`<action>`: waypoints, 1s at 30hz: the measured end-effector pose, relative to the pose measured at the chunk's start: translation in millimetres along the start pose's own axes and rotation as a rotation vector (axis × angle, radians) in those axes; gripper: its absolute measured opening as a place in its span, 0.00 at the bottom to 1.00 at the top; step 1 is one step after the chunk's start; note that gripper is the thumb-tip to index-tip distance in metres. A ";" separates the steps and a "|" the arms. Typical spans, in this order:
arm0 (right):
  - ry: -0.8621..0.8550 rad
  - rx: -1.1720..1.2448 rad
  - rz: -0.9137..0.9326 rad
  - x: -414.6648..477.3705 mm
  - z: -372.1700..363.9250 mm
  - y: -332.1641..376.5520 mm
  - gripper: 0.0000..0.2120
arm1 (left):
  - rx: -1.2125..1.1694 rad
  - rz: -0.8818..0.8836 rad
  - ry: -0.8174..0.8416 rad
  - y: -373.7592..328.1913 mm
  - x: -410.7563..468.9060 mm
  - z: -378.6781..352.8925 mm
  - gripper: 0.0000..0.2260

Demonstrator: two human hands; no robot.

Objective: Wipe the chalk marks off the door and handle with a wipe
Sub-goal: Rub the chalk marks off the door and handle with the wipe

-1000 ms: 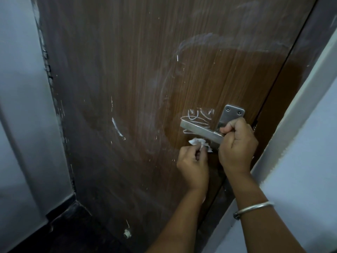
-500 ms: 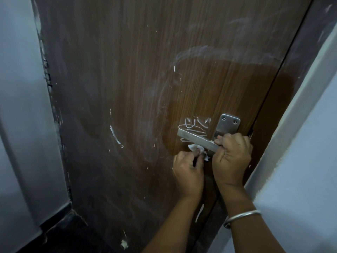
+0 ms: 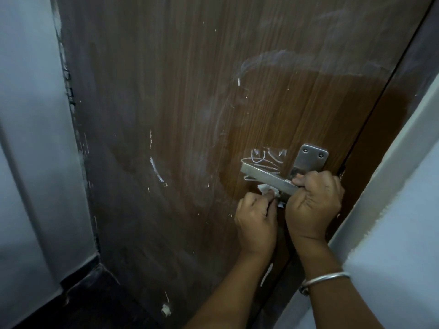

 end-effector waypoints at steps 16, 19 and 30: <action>0.022 -0.002 -0.010 -0.3 0.2 -1.6 0.12 | -0.176 0.217 -0.133 15.4 14.2 8.2 0.01; 0.035 -0.003 -0.013 -0.9 -1.6 -2.7 0.13 | -0.137 0.186 -0.086 9.8 14.1 4.9 0.01; 0.046 0.003 -0.033 -0.5 -1.2 -2.5 0.13 | -0.142 0.226 -0.077 14.8 20.0 7.6 0.03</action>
Point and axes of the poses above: each hand's wrist, its own x-axis towards the middle knuckle, its own z-axis out of the back of the hand, y = z × x, the point moved 7 cm from there along x, towards the middle knuckle, and after that the axes turned 8 degrees about -x, right-handed, at the moved point
